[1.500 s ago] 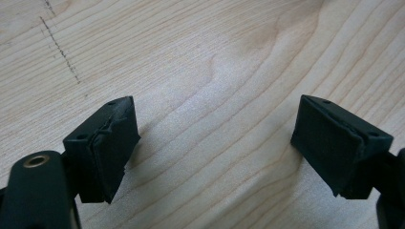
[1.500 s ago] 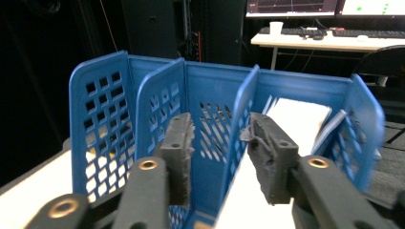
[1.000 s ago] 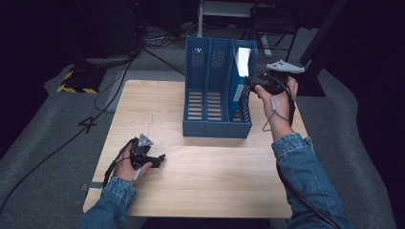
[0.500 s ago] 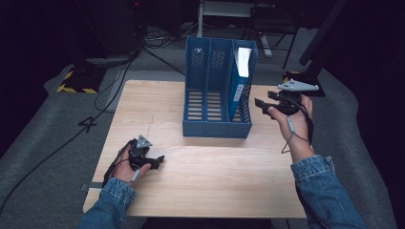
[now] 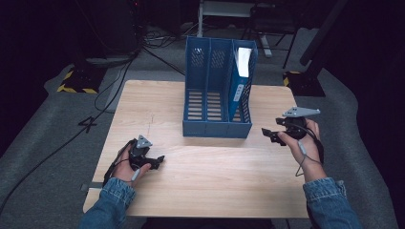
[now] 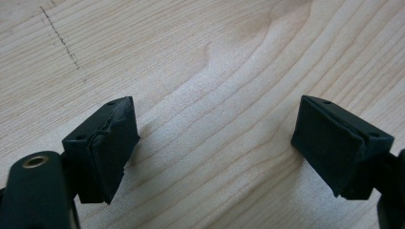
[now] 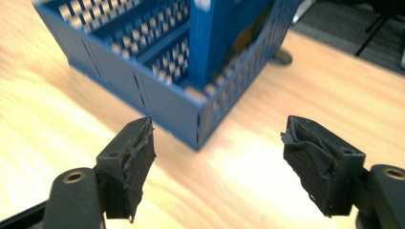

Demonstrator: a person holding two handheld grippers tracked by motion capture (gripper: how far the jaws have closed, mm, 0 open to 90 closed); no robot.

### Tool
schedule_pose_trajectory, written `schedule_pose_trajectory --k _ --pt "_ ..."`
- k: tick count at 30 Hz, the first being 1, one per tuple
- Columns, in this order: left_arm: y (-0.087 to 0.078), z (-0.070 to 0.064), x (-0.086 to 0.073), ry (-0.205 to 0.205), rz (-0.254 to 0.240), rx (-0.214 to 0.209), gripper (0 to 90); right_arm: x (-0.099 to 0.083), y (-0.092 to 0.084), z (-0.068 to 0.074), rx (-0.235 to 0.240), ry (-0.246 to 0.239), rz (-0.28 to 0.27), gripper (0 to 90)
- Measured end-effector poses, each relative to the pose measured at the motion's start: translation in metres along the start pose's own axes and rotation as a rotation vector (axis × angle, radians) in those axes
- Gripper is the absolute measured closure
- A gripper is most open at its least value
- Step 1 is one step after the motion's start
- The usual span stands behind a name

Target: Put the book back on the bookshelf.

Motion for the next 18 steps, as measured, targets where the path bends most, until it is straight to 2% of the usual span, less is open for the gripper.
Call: schedule_pose_trajectory --k 7,10,13,15,18 --pt "0.000 -0.001 0.000 0.000 -0.001 -0.002 15.6 -0.046 0.017 -0.002 0.019 0.051 0.044 25.1" --pt "0.000 -0.001 0.000 0.001 -0.001 -0.002 15.6 -0.062 0.024 -0.003 0.014 0.038 0.065 24.7" --pt "0.000 -0.001 0.000 0.000 -0.001 -0.002 15.6 -0.073 0.028 -0.003 0.028 0.031 0.077 24.4" --pt "0.000 -0.001 0.000 0.000 -0.001 -0.002 15.6 -0.080 0.032 -0.001 0.051 0.055 0.059 23.7" --pt "0.000 -0.001 0.000 0.001 0.000 -0.002 15.6 -0.091 0.038 -0.001 0.061 0.081 0.021 23.7"
Point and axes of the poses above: each handheld gripper's, and its own axes: y roughly forward along the jaws, x roughly out of its top, z roughly to its left, the point moved 5 cm from there along y, roughly forward along the jaws, and after that the axes turned 1 degree about y, right-handed, at the moved point
